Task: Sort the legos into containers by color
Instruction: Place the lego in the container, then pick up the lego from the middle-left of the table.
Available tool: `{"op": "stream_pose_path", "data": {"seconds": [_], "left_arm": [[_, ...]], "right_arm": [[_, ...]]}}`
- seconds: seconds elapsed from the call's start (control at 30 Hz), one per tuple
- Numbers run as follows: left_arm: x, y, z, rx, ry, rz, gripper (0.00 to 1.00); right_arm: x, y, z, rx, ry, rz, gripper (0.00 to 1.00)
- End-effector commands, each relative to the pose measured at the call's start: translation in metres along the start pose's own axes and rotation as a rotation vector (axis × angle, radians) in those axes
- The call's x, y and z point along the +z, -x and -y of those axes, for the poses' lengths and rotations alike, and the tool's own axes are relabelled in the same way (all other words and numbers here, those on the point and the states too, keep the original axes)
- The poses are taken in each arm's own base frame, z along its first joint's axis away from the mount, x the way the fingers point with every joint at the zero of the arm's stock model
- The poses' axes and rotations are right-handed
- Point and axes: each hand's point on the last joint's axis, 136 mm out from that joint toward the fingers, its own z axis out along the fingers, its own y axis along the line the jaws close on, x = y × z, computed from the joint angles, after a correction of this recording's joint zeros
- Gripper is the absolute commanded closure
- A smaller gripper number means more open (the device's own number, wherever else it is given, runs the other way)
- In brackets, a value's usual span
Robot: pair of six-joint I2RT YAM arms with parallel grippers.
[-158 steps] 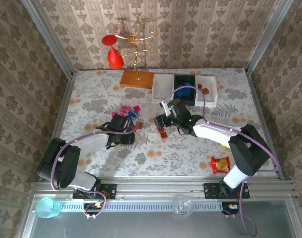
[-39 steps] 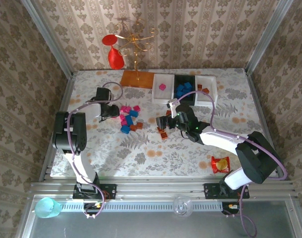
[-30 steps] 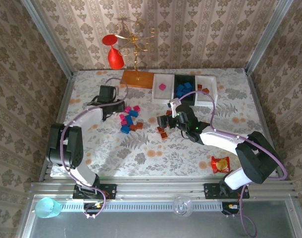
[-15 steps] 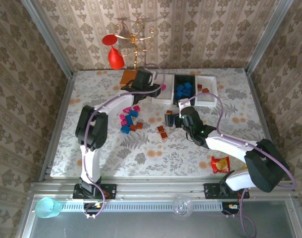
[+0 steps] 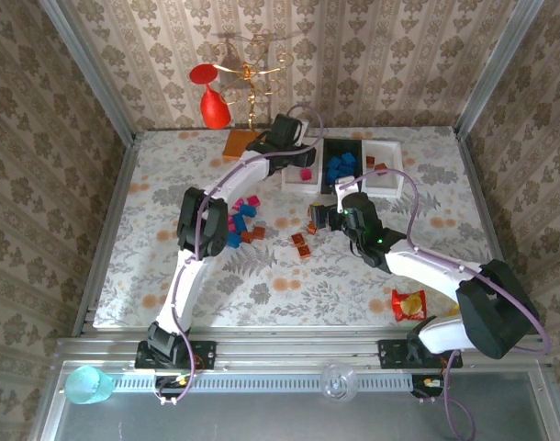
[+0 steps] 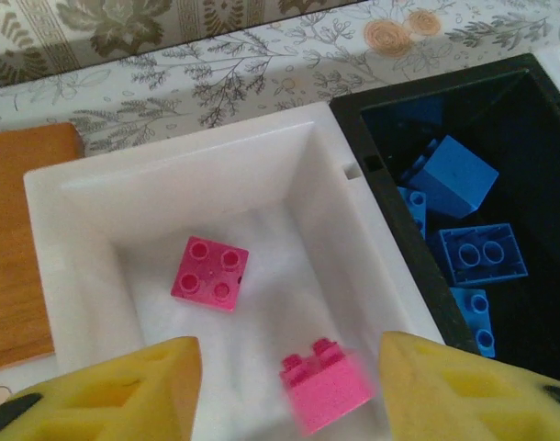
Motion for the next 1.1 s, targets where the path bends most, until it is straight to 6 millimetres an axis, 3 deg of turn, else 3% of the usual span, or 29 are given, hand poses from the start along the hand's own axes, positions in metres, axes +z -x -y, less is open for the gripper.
{"op": "stream_pose_path", "data": {"seconds": [0.0,0.13,0.23,0.37,0.53,0.63,0.7,1.07], "left_arm": [[-0.033,0.016,0.012,0.038,-0.02,0.016,0.41],[-0.073,0.005,0.011,0.056,-0.012,0.039,0.4],[-0.111,-0.023,-0.003,0.055,0.027,0.049,0.38],[-0.161,-0.075,-0.044,-0.01,0.12,0.032,0.35],[-0.194,-0.146,-0.097,-0.186,0.188,-0.075,0.34],[-0.2,-0.174,-0.118,-0.27,0.218,-0.108,0.34],[-0.197,-0.18,-0.126,-0.306,0.215,-0.118,0.33],[-0.154,-0.191,-0.152,-0.366,0.216,-0.177,0.35]], "right_arm": [[-0.008,0.014,0.004,0.019,-0.01,0.032,0.05],[-0.011,0.007,-0.006,0.028,0.047,0.014,0.05],[-0.011,0.001,-0.023,0.004,0.127,-0.001,0.05],[-0.01,-0.007,-0.041,-0.031,0.188,-0.03,0.05],[-0.003,-0.012,-0.051,-0.04,0.214,-0.06,0.05],[0.003,-0.014,-0.055,-0.033,0.219,-0.069,0.05],[0.006,-0.015,-0.057,-0.029,0.225,-0.074,0.05],[0.001,-0.019,-0.052,-0.024,0.206,-0.074,0.05]]}}
